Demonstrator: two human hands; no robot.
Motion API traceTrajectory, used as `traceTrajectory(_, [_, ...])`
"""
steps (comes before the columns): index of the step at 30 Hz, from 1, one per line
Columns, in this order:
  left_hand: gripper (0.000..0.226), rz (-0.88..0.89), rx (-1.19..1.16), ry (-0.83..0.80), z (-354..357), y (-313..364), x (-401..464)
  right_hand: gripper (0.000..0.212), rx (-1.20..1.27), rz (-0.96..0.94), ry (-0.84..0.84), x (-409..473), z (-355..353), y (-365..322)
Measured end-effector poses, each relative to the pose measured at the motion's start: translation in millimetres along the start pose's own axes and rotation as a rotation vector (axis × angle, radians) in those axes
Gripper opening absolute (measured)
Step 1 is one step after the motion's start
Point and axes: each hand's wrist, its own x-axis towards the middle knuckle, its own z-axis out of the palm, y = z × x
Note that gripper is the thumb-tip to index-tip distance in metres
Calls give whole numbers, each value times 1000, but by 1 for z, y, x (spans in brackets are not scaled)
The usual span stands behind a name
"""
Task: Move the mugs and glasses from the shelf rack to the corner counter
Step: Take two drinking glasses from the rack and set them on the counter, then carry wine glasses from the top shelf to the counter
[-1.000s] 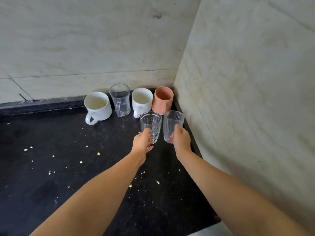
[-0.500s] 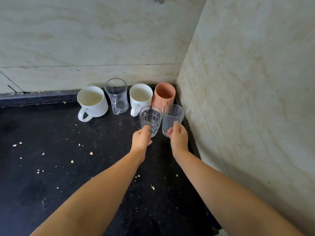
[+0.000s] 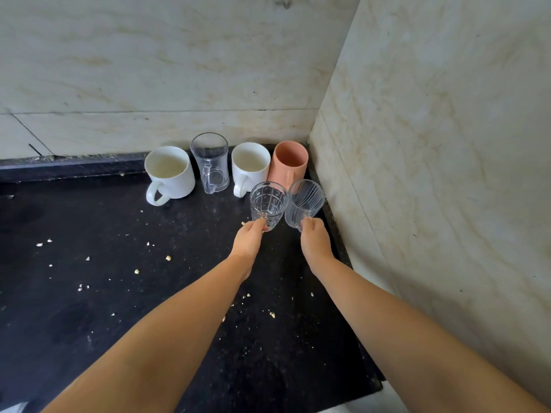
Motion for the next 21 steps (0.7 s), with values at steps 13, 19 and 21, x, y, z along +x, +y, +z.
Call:
traceTrajectory(13, [24, 446, 544, 214, -79, 37, -77, 34, -397, -292, 232, -73, -7, -53])
traceTrajectory(19, [26, 605, 917, 393, -146, 36, -123, 40, -953, -806, 18, -136, 36, -85])
traceTrajectory(21, [26, 602, 1019, 469, -172, 29, -138, 41, -1026, -906, -64, -152, 55, -94])
